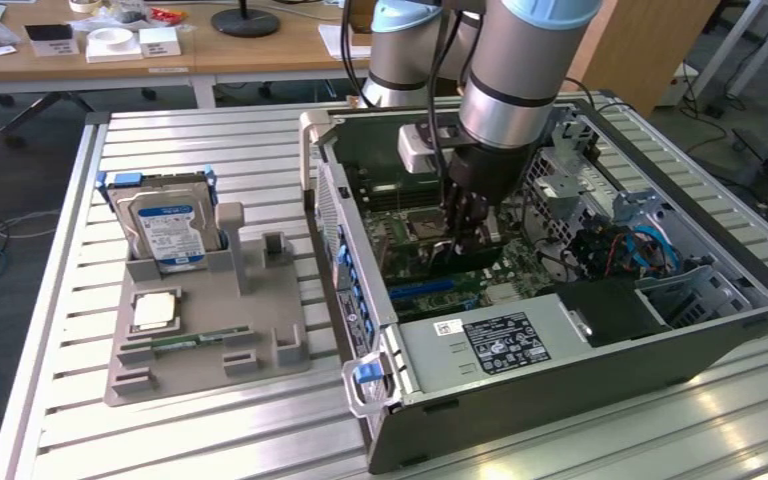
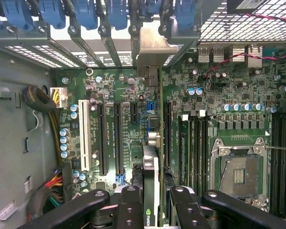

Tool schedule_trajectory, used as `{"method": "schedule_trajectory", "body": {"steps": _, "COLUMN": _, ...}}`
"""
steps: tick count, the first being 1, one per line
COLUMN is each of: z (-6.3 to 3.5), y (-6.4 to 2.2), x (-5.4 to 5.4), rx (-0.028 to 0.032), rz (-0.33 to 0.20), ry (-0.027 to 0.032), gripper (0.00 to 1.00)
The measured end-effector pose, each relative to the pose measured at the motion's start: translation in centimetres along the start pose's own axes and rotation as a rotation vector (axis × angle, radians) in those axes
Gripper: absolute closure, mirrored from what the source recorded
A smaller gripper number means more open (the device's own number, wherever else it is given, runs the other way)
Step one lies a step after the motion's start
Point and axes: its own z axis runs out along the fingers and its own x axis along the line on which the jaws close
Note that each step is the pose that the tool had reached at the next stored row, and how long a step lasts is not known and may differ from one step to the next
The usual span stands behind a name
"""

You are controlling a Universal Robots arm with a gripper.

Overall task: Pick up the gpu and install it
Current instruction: 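Insert the gpu into the slot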

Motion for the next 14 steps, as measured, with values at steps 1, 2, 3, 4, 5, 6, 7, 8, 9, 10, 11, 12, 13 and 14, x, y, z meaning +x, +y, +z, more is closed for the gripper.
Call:
{"method": "schedule_trajectory", "body": {"steps": 1, "z": 0.03, "y": 0.02, "x": 0.00, "rx": -0.0001, "rz": -0.002, "ry": 0.0000, "gripper": 0.73}}
{"method": "schedule_trajectory", "body": {"steps": 2, "z": 0.04, "y": 0.02, "x": 0.00, "rx": -0.0002, "rz": -0.003, "ry": 0.0002, "gripper": 0.73}}
{"method": "schedule_trajectory", "body": {"steps": 3, "z": 0.04, "y": 0.02, "x": 0.00, "rx": -0.0002, "rz": -0.004, "ry": 0.0002, "gripper": 0.73}}
{"method": "schedule_trajectory", "body": {"steps": 4, "z": 0.05, "y": 0.03, "x": 0.00, "rx": -0.0002, "rz": -0.006, "ry": 0.0001, "gripper": 0.73}}
{"method": "schedule_trajectory", "body": {"steps": 5, "z": 0.10, "y": 0.05, "x": 0.00, "rx": -0.0001, "rz": -0.007, "ry": -0.0002, "gripper": 0.73}}
{"method": "schedule_trajectory", "body": {"steps": 6, "z": 0.13, "y": 0.07, "x": 0.00, "rx": -0.0001, "rz": -0.009, "ry": -0.0002, "gripper": 0.73}}
{"method": "schedule_trajectory", "body": {"steps": 7, "z": 0.16, "y": 0.10, "x": 0.01, "rx": -0.0002, "rz": -0.011, "ry": -0.0001, "gripper": 0.73}}
{"method": "schedule_trajectory", "body": {"steps": 8, "z": 0.19, "y": 0.13, "x": 0.01, "rx": -0.0003, "rz": -0.013, "ry": 0.0000, "gripper": 0.73}}
{"method": "schedule_trajectory", "body": {"steps": 9, "z": 0.21, "y": 0.15, "x": 0.01, "rx": -0.0003, "rz": -0.014, "ry": 0.0001, "gripper": 0.73}}
{"method": "schedule_trajectory", "body": {"steps": 10, "z": 0.21, "y": 0.15, "x": 0.01, "rx": -0.0004, "rz": -0.015, "ry": 0.0001, "gripper": 0.73}}
{"method": "schedule_trajectory", "body": {"steps": 11, "z": 0.21, "y": 0.15, "x": 0.01, "rx": -0.0004, "rz": -0.015, "ry": 0.0002, "gripper": 0.73}}
{"method": "schedule_trajectory", "body": {"steps": 12, "z": 0.21, "y": 0.15, "x": 0.01, "rx": -0.0003, "rz": -0.015, "ry": 0.0001, "gripper": 0.73}}
{"method": "schedule_trajectory", "body": {"steps": 13, "z": 0.21, "y": 0.15, "x": 0.01, "rx": -0.0003, "rz": -0.015, "ry": 0.0000, "gripper": 0.73}}
{"method": "schedule_trajectory", "body": {"steps": 14, "z": 0.21, "y": 0.15, "x": 0.01, "rx": -0.0003, "rz": -0.015, "ry": 0.0001, "gripper": 0.73}}
